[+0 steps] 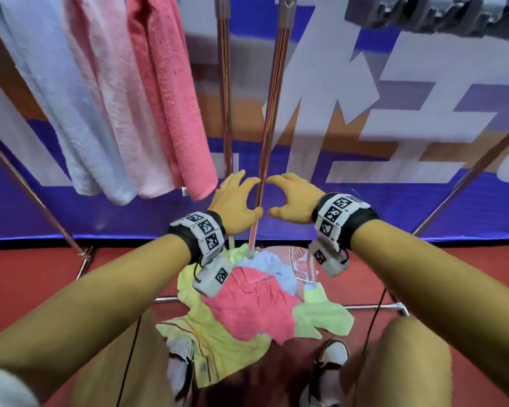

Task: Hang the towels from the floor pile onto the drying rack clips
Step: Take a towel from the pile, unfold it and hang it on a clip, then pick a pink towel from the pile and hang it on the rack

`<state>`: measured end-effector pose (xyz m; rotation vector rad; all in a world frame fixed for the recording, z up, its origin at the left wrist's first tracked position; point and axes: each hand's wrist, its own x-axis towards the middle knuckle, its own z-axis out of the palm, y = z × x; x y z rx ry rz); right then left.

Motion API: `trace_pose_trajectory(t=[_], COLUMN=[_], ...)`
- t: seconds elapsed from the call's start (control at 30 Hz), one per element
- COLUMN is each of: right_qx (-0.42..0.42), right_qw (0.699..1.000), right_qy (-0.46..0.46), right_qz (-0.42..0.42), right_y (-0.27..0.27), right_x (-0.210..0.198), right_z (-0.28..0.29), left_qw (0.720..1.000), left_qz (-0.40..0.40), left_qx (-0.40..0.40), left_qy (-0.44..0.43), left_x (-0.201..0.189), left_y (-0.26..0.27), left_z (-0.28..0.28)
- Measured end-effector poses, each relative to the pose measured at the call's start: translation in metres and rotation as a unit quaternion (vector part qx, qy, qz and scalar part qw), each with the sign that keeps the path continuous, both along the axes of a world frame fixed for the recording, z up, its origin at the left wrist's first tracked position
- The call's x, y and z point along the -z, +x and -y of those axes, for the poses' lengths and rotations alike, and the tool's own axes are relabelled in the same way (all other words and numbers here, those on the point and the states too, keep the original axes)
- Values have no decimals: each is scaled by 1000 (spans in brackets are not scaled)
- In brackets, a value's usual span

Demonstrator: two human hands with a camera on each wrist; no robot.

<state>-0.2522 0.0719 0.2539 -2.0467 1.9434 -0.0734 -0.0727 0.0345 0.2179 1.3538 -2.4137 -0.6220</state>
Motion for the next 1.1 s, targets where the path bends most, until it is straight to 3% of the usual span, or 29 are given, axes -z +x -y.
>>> trace_pose_trajectory(t=[0.23, 0.4, 0.6, 0.83, 0.93, 1.1], right_qx=[26, 40, 27, 32, 32, 22], right_qw=[997, 991, 983, 970, 967, 960], right_qy=[53, 119, 171, 234, 248, 279], right_qz=[41, 55, 58, 49, 51, 10], right_y=[-5, 1, 9, 21, 20, 33], right_x=[91, 161, 234, 321, 346, 398], right_z=[23, 38, 59, 81, 89, 96], left_qw=[992, 966, 958, 921, 932, 937], left_qz=[-106, -172, -174, -206, -191, -168], left_qx=[-33, -127, -145, -224, -183, -203], left_qy=[63, 144, 176, 241, 246, 228], left_x=[68, 118, 172, 234, 238, 256], left_y=[-15, -14, -5, 5, 1, 12], left_z=[19, 34, 53, 68, 71, 77])
